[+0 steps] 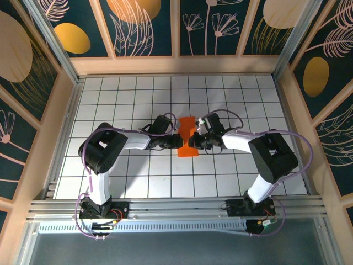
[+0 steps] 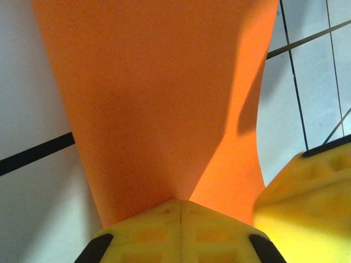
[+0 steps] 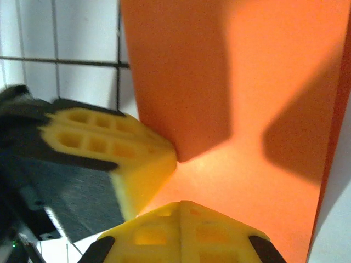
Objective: Fold a paper plane with a square sheet of paper (fold left side to right side)
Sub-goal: Hold the square sheet of paper at the center of the table, then first fold the square sheet of paper in half at the center of the table.
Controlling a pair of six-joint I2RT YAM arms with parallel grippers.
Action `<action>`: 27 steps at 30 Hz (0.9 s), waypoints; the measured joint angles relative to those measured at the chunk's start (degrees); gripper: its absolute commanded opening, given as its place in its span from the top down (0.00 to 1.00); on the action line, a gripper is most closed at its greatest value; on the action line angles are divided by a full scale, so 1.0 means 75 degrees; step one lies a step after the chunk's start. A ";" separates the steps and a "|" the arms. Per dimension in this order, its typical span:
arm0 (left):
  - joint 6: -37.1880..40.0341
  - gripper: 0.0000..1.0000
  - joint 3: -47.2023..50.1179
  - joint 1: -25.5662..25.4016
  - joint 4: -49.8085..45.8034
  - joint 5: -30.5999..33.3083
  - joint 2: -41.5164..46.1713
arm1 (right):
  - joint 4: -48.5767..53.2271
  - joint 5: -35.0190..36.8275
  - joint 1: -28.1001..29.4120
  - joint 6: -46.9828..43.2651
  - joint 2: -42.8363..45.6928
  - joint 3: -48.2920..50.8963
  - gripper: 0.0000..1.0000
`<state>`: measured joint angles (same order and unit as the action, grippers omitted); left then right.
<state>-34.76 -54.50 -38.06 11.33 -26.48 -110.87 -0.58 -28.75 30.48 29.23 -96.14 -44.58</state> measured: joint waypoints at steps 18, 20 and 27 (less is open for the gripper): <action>-0.0405 0.99 -0.0542 0.0058 -0.0163 -0.0070 0.0003 | -0.0149 0.0175 0.0009 -0.0050 -0.0061 0.0458 1.00; -0.0408 0.99 -0.0621 0.0128 -0.0125 -0.0073 -0.0009 | -0.0149 0.0184 0.0009 -0.0070 -0.0061 0.0458 1.00; -0.0408 1.00 -0.0688 0.0353 0.0061 -0.0102 -0.0396 | -0.0140 0.0204 0.0009 -0.0207 -0.0076 0.0449 1.00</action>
<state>-37.82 -59.66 -35.42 11.79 -27.24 -113.84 -1.63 -27.22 30.55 27.68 -96.71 -41.21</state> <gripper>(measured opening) 0.043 0.047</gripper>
